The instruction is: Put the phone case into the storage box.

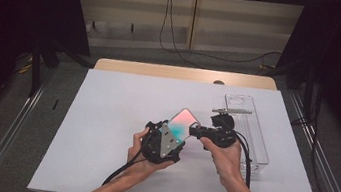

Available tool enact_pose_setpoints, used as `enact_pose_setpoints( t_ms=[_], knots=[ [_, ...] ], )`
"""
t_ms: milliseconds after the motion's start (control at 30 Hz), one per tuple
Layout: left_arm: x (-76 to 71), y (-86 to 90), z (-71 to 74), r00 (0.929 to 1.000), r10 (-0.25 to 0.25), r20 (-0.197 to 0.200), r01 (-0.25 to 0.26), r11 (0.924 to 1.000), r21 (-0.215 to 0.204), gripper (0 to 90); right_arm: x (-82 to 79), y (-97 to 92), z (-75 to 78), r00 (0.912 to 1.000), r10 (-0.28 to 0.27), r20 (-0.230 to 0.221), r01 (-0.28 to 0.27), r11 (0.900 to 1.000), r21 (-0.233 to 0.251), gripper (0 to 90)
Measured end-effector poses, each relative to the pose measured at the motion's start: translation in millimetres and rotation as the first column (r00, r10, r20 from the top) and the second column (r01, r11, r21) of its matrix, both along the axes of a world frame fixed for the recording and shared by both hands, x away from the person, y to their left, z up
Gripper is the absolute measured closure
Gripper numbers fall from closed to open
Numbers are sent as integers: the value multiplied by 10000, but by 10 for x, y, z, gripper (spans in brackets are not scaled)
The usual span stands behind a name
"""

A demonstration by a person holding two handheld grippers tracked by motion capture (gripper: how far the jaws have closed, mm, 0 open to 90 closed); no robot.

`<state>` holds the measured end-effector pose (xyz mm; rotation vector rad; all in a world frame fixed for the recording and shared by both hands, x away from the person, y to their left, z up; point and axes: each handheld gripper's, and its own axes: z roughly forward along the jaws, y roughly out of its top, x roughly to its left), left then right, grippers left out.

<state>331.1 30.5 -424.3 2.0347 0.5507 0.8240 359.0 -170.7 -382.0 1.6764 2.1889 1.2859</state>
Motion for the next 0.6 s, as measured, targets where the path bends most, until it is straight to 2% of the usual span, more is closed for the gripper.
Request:
enact_pose_setpoints(
  t_ms=[67,333,433,533,600],
  knots=[
    [2,5,2,10000,-9,-49,9,10000,28,172,-7,3,-3,10000,2,-4,-2,10000,-6,686],
    [52,4,-36,9995,237,-196,-235,9997,67,172,-29,14,24,10000,53,-59,-50,9987,505,777],
    [68,2,-41,9993,296,-227,-297,9995,-45,171,-30,7,24,9999,85,-77,-79,9975,698,800],
    [112,12,-51,9989,262,-389,-268,9995,-167,170,-49,28,36,9999,111,47,-115,9965,831,826],
    [128,22,-55,9985,245,-499,-254,9995,-178,170,-60,52,39,9997,158,183,-171,9973,717,827]
  ],
)
